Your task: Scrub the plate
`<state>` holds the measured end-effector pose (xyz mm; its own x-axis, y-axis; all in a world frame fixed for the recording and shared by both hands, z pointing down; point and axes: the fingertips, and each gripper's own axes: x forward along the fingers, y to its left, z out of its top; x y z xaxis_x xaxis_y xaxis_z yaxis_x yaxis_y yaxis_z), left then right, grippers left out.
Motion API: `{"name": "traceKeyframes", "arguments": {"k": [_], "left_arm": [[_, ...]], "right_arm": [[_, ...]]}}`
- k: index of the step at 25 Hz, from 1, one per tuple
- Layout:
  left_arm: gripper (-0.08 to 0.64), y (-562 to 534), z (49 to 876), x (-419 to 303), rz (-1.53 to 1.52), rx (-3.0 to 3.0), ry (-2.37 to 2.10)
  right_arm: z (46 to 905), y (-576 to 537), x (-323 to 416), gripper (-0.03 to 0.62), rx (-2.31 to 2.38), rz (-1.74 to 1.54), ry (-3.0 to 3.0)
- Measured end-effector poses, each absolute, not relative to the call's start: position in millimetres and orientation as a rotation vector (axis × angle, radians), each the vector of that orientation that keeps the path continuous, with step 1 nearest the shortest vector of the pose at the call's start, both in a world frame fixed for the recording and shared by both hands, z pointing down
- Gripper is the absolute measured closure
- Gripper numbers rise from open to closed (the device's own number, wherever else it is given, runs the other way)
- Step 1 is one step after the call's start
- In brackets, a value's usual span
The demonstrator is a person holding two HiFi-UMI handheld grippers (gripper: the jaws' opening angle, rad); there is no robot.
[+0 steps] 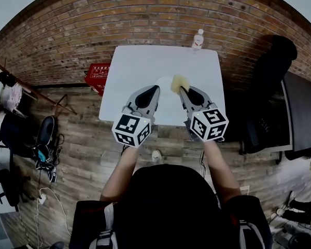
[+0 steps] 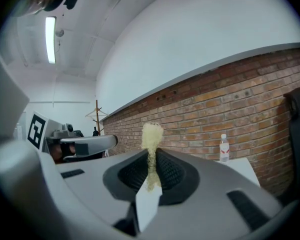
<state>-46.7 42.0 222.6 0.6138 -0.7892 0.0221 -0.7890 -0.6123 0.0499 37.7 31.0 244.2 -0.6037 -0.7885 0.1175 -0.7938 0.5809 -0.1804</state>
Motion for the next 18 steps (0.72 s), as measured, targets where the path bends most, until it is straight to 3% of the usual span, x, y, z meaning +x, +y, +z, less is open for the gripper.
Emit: {"name": "traceKeyframes", "arguments": {"k": [18], "left_arm": [[0.540, -32, 254, -94, -0.019, 2.725, -1.259]], "right_arm": [[269, -38, 2, 0.551, 1.436, 0.368, -2.666]]}}
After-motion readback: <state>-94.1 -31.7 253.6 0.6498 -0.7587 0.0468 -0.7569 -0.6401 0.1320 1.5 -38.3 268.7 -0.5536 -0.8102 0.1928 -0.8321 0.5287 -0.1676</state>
